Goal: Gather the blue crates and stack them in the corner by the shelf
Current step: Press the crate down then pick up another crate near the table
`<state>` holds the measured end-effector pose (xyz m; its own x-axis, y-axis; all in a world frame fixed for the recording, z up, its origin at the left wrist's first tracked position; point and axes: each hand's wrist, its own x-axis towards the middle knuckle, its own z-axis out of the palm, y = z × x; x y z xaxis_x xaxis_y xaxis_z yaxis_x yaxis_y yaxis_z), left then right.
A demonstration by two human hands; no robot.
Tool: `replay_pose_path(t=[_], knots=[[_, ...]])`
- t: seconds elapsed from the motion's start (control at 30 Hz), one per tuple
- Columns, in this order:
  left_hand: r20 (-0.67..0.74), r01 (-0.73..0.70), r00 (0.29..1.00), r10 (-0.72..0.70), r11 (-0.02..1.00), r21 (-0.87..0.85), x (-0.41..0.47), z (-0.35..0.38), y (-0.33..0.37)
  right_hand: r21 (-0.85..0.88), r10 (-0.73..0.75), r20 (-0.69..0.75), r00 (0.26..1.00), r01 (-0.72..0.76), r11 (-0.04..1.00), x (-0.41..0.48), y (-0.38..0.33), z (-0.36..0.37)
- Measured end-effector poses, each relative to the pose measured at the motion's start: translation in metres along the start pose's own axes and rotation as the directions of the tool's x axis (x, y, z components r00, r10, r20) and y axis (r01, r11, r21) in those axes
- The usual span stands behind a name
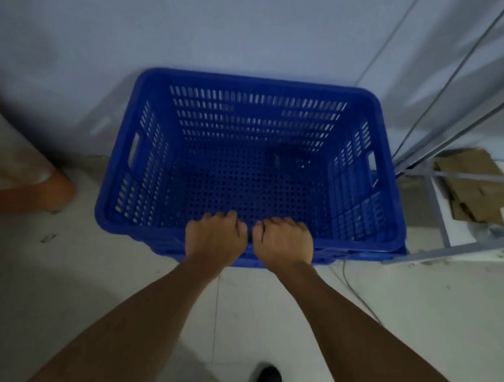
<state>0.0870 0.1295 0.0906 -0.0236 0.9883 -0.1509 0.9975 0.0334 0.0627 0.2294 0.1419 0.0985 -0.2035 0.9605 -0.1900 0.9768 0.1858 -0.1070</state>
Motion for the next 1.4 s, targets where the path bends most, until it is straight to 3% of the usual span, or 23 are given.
replay_pose_path(t=[0.07,0.3,0.53,0.7,0.8,0.83,0.9,1.03,1.2,1.4], knots=[[-0.067,0.002,0.998,-0.003,1.0,-0.003,-0.002,0.009,-0.002,0.029,0.043,-0.093,0.995,-0.041,0.999,-0.004,-0.001,0.006],[-0.017,-0.007,1.0,0.007,1.0,-0.005,0.004,0.008,-0.002,0.092,0.089,-0.195,0.977,-0.072,0.993,0.0,-0.001,0.003],[-0.122,-0.013,0.992,0.016,1.0,0.023,0.023,0.019,-0.003,0.073,0.01,-0.358,0.934,0.017,0.997,0.022,0.007,0.031],[-0.049,-0.033,0.998,0.034,0.999,0.025,0.015,0.006,0.001,0.087,0.028,-0.208,0.978,-0.01,0.996,0.012,0.002,0.009],[0.097,-0.054,0.994,0.042,0.991,0.124,0.014,-0.003,0.0,0.1,0.065,0.041,0.997,-0.069,0.993,0.009,-0.003,-0.008],[0.146,-0.061,0.989,0.04,0.988,0.142,0.012,-0.005,0.0,0.056,0.051,0.13,0.99,-0.059,0.997,0.006,-0.002,-0.016],[0.239,-0.059,0.971,0.025,0.989,0.139,0.014,-0.012,0.002,0.006,-0.097,0.171,0.98,0.097,0.995,0.005,0.001,-0.024],[0.229,0.155,0.964,-0.136,0.986,-0.068,0.026,-0.033,0.011,0.032,-0.063,0.304,0.95,0.056,0.998,0.014,0.007,-0.041],[0.293,0.171,0.948,-0.129,0.978,-0.124,0.035,-0.023,0.018,0.042,-0.124,0.364,0.923,0.117,0.992,0.021,0.015,-0.032],[0.274,0.166,0.955,-0.113,0.97,-0.175,0.036,-0.024,0.018,0.013,-0.119,0.303,0.945,0.12,0.993,0.021,0.013,-0.031]])
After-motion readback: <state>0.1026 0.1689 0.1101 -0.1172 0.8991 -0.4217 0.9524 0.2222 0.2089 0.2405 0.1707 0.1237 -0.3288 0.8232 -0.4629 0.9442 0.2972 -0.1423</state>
